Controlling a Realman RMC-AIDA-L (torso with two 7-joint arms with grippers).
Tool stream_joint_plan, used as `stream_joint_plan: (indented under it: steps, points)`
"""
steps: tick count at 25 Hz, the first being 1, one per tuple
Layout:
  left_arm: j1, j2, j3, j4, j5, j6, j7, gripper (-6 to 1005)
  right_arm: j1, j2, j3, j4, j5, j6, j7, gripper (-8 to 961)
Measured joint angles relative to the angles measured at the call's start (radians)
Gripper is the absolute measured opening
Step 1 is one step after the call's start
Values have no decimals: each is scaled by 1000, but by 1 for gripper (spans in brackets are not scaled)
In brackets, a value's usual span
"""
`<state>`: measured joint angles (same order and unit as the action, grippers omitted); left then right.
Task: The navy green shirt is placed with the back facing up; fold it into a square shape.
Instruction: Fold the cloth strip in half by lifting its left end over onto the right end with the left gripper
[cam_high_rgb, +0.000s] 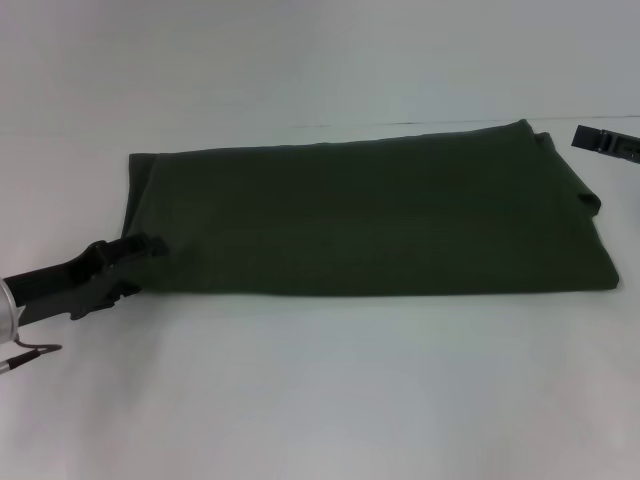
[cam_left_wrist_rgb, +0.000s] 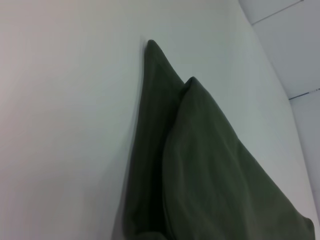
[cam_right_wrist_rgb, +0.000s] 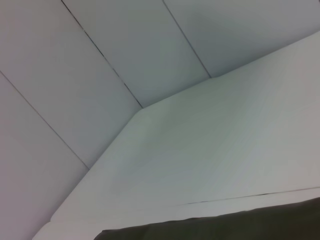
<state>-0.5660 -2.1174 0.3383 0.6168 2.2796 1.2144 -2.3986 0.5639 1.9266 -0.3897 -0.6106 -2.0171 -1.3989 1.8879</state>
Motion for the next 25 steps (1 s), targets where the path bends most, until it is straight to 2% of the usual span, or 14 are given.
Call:
stream_joint_plan:
  steps: [13, 25]
  points:
    - [-3, -4, 7, -2, 26, -28, -5, 843, 7, 0, 0, 0, 0, 6, 0, 840]
    - [-21, 5, 7, -29, 28, -72, -1, 843, 8, -2, 3, 0, 2, 6, 0, 841]
